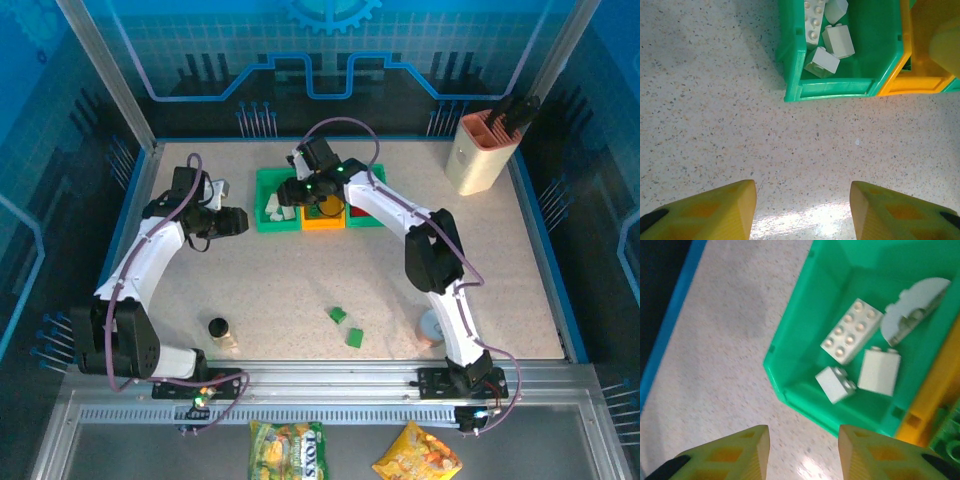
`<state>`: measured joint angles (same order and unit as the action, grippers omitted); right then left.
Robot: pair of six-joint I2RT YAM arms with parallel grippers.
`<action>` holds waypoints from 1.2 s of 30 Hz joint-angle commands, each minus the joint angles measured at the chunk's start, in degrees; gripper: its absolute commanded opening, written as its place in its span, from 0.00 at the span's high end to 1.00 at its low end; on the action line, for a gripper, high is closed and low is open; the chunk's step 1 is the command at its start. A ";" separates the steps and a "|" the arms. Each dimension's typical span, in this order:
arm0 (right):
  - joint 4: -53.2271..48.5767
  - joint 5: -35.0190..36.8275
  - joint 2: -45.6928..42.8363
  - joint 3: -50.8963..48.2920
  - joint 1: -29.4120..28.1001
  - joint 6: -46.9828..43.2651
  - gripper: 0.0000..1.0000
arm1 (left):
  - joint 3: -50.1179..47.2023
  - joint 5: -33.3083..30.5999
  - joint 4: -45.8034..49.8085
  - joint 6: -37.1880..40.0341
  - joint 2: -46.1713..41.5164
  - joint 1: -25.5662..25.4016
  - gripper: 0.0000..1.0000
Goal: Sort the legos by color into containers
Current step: Place the lego in the container, then pick up the lego from the bottom-center of the table.
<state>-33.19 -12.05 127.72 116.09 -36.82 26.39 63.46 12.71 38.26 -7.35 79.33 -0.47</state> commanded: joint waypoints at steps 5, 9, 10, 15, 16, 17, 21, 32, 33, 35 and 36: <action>-11.59 9.20 -8.04 -6.73 -3.15 -10.01 0.58 | -0.39 -0.25 0.59 0.68 -1.04 0.71 0.47; -17.65 15.83 -10.41 -10.14 -6.11 -14.33 0.58 | -0.36 -0.28 0.66 0.62 -1.01 0.65 0.47; -19.23 17.23 -10.87 -10.96 -6.84 -15.07 0.58 | -0.44 -0.31 0.65 0.63 -1.02 0.65 0.47; -24.74 20.20 -13.02 -15.87 -10.36 -17.16 0.57 | -0.36 -0.17 0.65 0.67 -1.02 0.65 0.47; -25.65 20.26 -13.46 -17.15 -10.97 -17.50 0.57 | -0.37 -0.14 0.61 0.66 -1.02 0.66 0.47; -26.43 19.95 -13.74 -18.13 -11.39 -17.83 0.57 | -0.36 -0.12 0.61 0.65 -1.02 0.65 0.47; -29.56 17.58 -15.09 -21.58 -12.36 -19.96 0.55 | -0.42 -0.08 0.64 0.67 -1.02 0.69 0.47; -24.42 9.69 -23.19 -35.65 -14.82 -42.81 0.55 | -0.18 0.14 0.66 0.65 -0.76 0.70 0.47; -22.24 8.61 -24.68 -38.31 -14.85 -46.36 0.56 | -0.18 0.21 0.70 0.65 -0.76 0.69 0.47; -17.72 7.71 -27.83 -42.94 -15.04 -52.79 0.56 | -0.18 0.07 0.62 0.67 -0.89 0.71 0.47; -15.88 6.90 -29.27 -45.10 -15.10 -56.06 0.56 | -0.18 0.03 0.60 0.63 -0.93 0.67 0.47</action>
<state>-55.13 -1.52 102.78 75.37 -51.46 -15.94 63.46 12.71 38.26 -7.35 79.33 -0.47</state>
